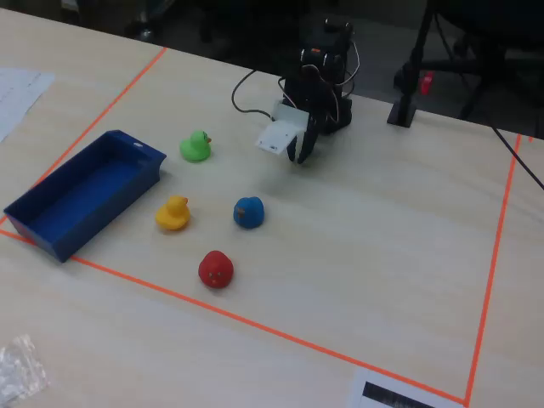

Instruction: Grasp blue duck and put it into box.

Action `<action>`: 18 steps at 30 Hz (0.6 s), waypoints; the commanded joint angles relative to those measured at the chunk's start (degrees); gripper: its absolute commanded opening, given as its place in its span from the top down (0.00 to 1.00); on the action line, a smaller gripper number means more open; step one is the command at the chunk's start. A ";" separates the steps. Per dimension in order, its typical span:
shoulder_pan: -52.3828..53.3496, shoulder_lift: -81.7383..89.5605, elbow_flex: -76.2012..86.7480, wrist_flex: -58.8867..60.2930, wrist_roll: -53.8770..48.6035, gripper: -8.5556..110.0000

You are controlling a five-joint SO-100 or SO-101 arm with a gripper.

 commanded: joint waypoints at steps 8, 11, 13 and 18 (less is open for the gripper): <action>0.26 -0.44 -0.18 1.05 0.26 0.90; 0.26 -0.44 -0.18 1.05 0.26 0.90; 0.26 -0.44 -0.18 1.05 0.26 0.90; -0.26 -0.44 -0.18 1.05 0.26 0.91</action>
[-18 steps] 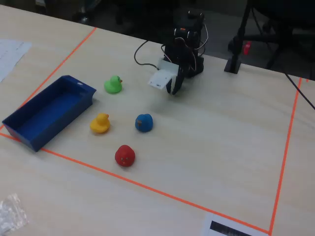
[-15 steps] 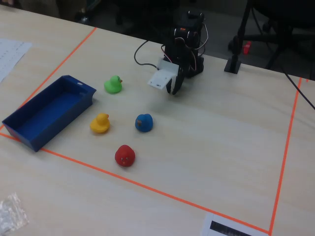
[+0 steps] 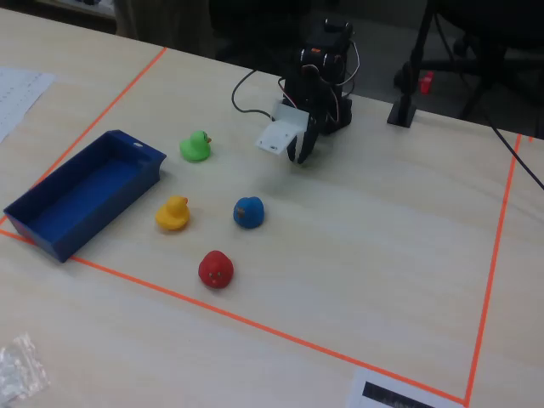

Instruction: Grasp blue duck and put it into box.

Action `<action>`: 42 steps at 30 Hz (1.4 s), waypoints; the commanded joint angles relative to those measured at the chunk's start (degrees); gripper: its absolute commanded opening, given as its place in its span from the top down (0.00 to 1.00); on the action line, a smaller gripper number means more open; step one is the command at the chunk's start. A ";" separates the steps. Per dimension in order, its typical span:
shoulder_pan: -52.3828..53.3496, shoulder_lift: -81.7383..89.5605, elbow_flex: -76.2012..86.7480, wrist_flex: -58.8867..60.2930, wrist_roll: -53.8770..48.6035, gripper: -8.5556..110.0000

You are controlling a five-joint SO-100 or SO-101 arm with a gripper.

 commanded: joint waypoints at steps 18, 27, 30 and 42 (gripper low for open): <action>7.56 -29.79 -21.09 -35.16 -5.10 0.77; 11.78 -50.10 -27.33 -63.63 -14.24 0.69; 12.74 -57.83 -23.91 -77.08 -16.87 0.68; 10.72 -76.64 -28.30 -86.48 -12.57 0.68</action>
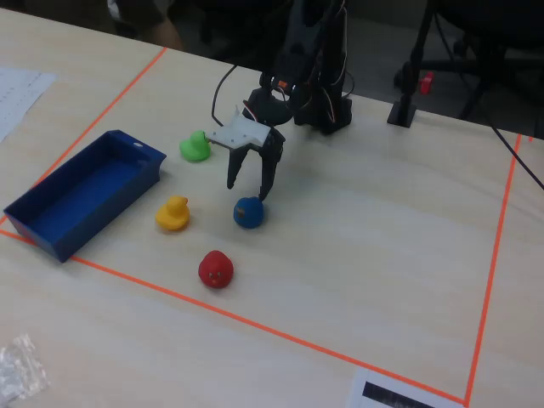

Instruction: Grasp blue duck and put it into box.

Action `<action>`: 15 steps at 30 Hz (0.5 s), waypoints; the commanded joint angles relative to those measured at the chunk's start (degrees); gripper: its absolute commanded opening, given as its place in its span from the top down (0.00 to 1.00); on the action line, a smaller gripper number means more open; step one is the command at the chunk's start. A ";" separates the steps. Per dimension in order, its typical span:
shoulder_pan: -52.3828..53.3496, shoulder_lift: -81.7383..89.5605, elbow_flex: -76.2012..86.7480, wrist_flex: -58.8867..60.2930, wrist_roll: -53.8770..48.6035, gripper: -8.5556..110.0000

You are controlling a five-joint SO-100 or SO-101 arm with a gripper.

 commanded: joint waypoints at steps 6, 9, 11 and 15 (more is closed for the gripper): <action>-0.09 -8.44 -4.75 -5.62 1.49 0.68; 0.35 -10.99 -5.01 -6.33 1.67 0.68; 0.53 -12.30 -5.10 -6.33 1.14 0.68; 0.62 -14.06 -5.63 -6.24 1.58 0.68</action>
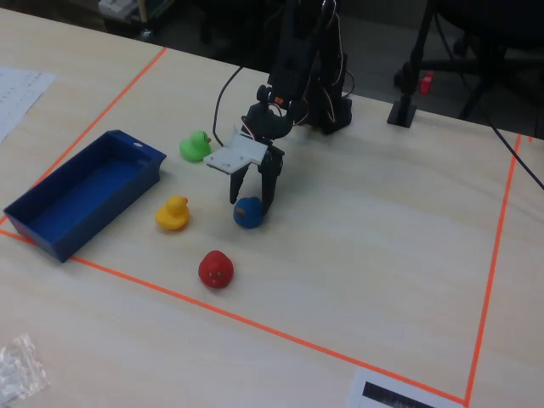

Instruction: Grasp blue duck and put it into box.

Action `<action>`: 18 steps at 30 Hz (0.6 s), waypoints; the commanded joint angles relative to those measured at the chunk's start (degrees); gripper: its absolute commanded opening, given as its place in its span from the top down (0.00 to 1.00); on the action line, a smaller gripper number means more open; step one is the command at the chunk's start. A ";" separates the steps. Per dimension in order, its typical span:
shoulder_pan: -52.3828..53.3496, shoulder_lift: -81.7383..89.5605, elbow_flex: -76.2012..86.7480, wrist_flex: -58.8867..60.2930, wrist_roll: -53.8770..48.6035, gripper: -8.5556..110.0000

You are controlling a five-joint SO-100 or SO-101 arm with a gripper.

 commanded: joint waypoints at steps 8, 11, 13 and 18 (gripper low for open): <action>0.70 -2.29 -4.39 -0.35 2.55 0.93; 1.76 -0.79 -4.83 0.35 4.13 0.93; 3.25 1.41 -7.29 2.64 6.24 0.93; 11.78 3.60 -29.44 14.24 12.57 0.93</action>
